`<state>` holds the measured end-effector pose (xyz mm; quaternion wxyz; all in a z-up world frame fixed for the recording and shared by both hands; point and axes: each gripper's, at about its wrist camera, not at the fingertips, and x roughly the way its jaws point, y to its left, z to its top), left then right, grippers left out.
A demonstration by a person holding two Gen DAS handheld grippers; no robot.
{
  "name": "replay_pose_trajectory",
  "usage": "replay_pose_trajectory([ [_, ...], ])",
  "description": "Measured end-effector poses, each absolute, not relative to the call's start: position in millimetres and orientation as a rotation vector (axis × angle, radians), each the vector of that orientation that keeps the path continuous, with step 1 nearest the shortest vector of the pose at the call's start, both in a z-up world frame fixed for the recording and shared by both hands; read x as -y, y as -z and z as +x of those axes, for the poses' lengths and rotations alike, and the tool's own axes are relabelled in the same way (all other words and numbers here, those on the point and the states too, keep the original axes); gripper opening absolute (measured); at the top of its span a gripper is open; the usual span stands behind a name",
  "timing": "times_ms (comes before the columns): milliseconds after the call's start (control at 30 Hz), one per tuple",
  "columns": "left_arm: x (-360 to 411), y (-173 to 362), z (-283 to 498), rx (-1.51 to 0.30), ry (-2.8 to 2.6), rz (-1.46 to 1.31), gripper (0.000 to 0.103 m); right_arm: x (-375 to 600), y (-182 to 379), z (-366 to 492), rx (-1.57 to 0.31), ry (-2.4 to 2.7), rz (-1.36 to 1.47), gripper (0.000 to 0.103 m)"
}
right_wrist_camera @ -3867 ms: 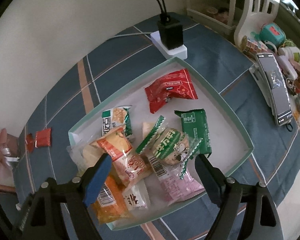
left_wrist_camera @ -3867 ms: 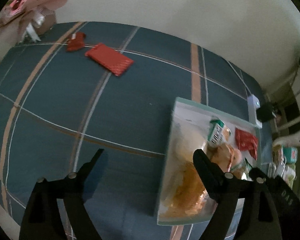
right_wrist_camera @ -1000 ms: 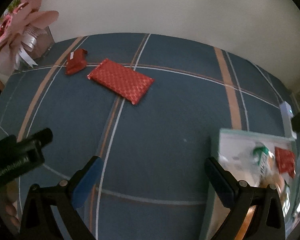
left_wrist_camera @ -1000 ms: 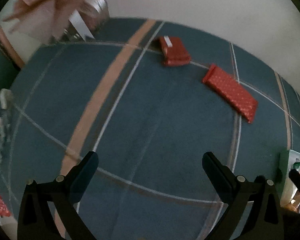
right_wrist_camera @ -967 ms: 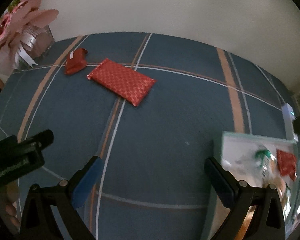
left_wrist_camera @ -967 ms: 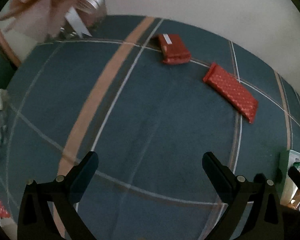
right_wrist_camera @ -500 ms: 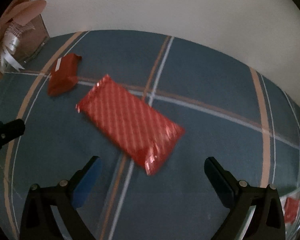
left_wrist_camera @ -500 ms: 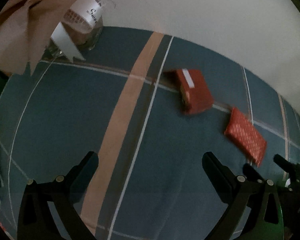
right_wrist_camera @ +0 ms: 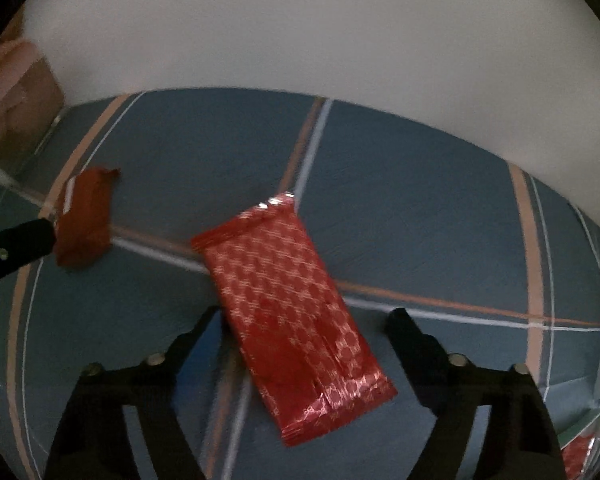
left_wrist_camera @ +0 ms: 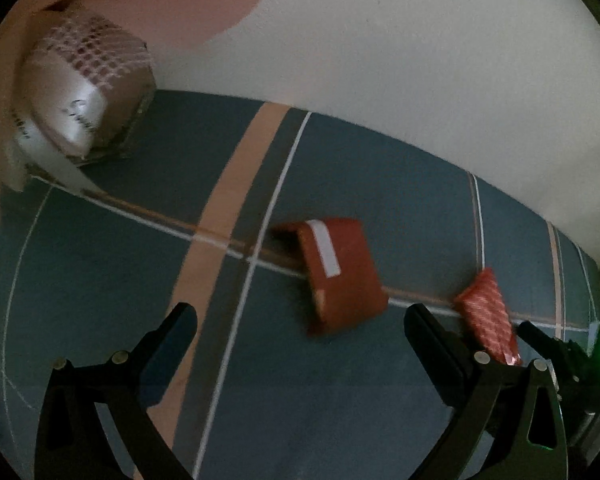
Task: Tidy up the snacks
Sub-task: 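Grasp the small red box with the left tool while the right tool grasps the red patterned bar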
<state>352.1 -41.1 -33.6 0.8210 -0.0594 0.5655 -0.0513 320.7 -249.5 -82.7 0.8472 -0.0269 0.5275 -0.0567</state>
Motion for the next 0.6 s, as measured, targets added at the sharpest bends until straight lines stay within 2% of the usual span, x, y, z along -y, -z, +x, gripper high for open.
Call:
replay_pose_trajectory([
  [67, 46, 34, 357, -1.199, 0.115, -0.134, 0.102, 261, 82, 322, -1.115, 0.13, -0.041, 0.078],
  [133, 52, 36, 361, -1.196, 0.114, -0.128, 0.099, 271, 82, 323, -1.115, 0.132, -0.017, 0.07],
  [300, 65, 48, 370, -1.204, 0.107, -0.108, 0.08, 290, 80, 326, -1.117, 0.144, 0.021, 0.057],
  [367, 68, 50, 371, -1.207, 0.105, -0.105, 0.063, 295, 80, 325, -1.12, 0.146, 0.028, 0.055],
  [467, 73, 54, 371, -1.202, 0.09, -0.086, 0.046, 297, 81, 334, -1.122, 0.136, 0.044, 0.052],
  [600, 77, 52, 364, -1.184, 0.086, -0.058, 0.041, 305, 81, 333, -1.127, 0.143, 0.04, 0.048],
])
